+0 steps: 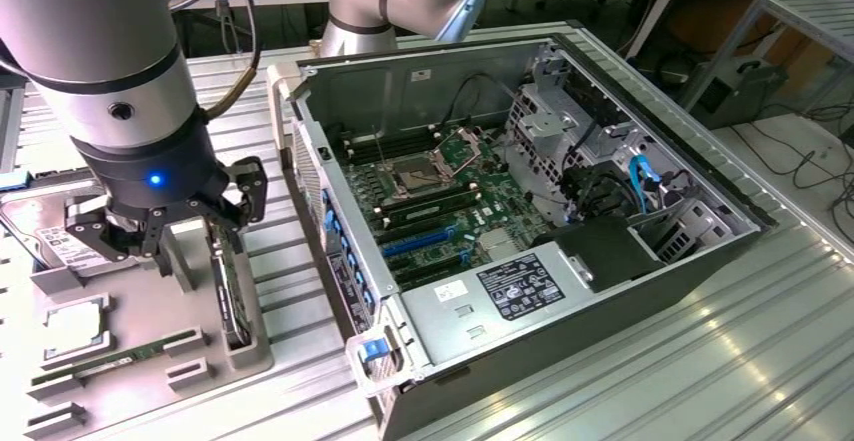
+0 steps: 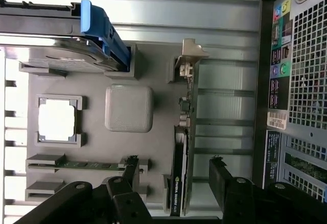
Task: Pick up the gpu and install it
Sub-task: 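Pick up the gpu and move the gpu toward the slot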
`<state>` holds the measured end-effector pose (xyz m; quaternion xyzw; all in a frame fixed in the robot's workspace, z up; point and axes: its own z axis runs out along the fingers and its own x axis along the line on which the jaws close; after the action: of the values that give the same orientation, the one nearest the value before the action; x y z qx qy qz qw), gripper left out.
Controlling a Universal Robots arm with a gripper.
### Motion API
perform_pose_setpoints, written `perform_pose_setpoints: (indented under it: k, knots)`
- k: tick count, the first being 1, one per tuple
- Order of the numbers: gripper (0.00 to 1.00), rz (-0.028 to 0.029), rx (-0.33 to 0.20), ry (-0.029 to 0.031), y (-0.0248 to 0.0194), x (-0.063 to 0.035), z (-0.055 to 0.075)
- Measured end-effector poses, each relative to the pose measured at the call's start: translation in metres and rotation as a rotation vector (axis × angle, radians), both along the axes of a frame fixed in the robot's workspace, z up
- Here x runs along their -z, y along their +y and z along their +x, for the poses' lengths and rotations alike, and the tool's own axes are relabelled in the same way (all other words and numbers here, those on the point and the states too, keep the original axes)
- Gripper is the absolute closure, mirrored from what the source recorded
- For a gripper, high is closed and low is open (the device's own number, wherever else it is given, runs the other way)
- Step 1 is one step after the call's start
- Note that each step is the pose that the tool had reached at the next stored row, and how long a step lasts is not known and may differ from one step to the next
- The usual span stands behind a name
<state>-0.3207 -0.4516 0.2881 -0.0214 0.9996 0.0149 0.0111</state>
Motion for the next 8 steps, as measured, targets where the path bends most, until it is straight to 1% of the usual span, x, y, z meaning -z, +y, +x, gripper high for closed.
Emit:
perform_pose_setpoints:
  k: [8]
  knots:
    - [0.34,-0.0001,0.0,-0.0001,-0.0005,0.0069,0.0]
